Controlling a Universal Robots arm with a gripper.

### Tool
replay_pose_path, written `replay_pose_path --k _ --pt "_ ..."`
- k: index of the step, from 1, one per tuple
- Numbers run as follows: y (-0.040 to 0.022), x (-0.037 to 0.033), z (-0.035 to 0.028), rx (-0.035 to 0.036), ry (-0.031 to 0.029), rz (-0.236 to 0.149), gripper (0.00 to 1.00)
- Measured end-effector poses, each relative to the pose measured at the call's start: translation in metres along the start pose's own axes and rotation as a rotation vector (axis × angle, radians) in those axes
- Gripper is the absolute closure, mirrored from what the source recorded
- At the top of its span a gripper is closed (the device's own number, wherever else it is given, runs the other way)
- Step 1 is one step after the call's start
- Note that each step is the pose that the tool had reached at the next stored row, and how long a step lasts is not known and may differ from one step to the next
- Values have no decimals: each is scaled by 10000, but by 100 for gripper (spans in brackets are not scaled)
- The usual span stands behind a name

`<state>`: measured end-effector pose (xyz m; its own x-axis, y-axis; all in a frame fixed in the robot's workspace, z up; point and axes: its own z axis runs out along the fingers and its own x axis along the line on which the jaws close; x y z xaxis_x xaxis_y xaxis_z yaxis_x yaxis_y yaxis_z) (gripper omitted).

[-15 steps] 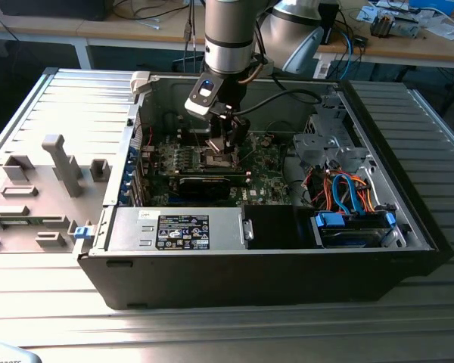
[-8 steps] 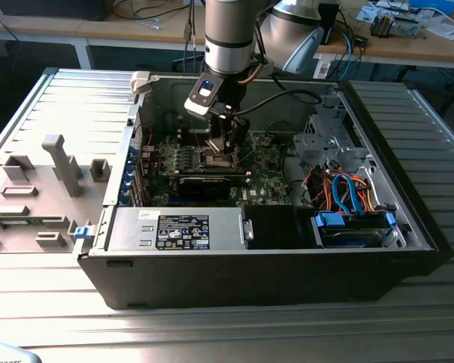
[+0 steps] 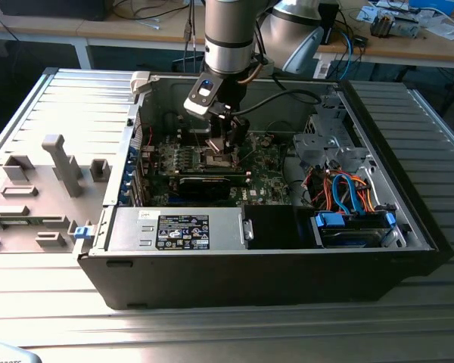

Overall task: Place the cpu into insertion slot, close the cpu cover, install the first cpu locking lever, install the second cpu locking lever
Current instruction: 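Place the cpu into insertion slot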

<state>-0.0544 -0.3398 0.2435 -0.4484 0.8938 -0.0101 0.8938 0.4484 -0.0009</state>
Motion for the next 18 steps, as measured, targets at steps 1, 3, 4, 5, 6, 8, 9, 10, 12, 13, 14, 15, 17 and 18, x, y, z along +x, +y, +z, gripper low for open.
replay_pose_path --k 1,3,4,5,6,8,9,10,12,13,14,15,17,18 --pt "0 0 0 0 0 12 45" --pt "0 0 0 1 0 41 45" --pt "0 0 0 0 0 62 45" --pt "0 0 0 1 0 69 45" --pt "0 0 0 1 0 76 45" --pt "0 0 0 1 0 100 45" --pt "0 0 0 2 0 107 45" --pt "0 0 0 1 0 122 45" --pt "0 0 0 2 0 144 45" --pt "0 0 0 1 0 151 45" --pt "0 0 0 2 0 157 45" --pt "0 0 0 2 0 171 45" --pt "0 0 0 2 0 180 45" --pt "0 0 0 2 0 185 45"
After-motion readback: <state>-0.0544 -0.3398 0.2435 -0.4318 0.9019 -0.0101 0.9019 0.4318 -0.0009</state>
